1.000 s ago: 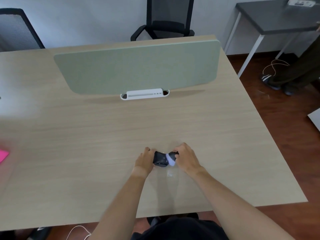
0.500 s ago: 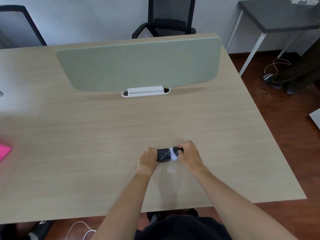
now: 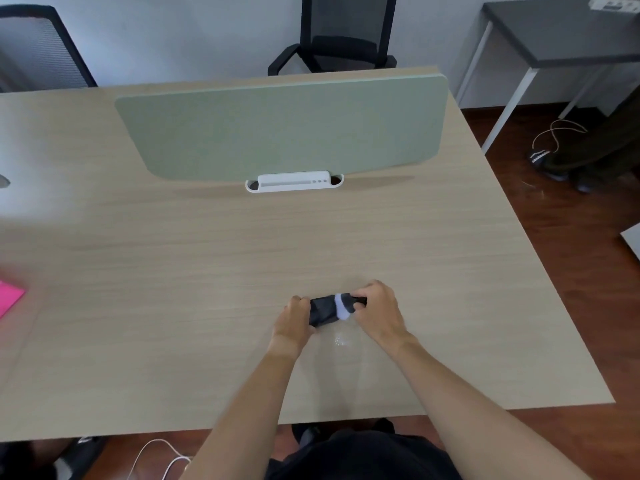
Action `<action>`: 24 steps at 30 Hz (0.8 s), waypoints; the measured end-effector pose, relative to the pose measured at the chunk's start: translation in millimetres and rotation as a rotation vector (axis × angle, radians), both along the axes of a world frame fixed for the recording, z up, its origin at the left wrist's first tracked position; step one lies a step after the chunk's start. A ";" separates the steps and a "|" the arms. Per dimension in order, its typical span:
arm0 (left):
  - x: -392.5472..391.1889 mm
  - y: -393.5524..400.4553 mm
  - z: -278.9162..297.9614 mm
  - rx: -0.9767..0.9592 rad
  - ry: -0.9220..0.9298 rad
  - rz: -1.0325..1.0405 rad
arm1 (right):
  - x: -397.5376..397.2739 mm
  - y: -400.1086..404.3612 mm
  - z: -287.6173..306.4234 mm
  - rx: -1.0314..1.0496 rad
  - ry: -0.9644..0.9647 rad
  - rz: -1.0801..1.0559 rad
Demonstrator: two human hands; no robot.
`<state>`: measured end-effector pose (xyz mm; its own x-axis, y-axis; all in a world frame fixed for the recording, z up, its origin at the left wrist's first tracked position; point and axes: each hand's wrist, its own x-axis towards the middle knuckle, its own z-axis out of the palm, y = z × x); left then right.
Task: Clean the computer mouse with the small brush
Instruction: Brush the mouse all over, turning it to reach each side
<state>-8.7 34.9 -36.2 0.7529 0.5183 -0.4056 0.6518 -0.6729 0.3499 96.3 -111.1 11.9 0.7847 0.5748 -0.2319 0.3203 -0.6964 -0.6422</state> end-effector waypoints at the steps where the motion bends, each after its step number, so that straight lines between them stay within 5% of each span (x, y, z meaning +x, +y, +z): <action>1: 1.6 0.4 1.2 -0.004 0.008 0.009 | -0.5 1.8 1.8 0.030 0.032 0.019; 6: 8.5 2.0 3.8 -0.024 -0.020 0.031 | -10.1 14.8 1.8 0.036 0.136 0.215; 13: 10.6 3.4 6.7 -0.031 0.082 0.032 | 16.0 -2.4 -3.8 -0.005 0.021 -0.090; 18: 10.1 2.9 5.6 0.018 0.030 0.042 | 3.9 15.7 2.8 0.089 0.248 0.035; 24: 9.1 0.7 9.3 -0.005 0.073 0.043 | 12.1 18.2 -4.5 -0.043 0.116 -0.014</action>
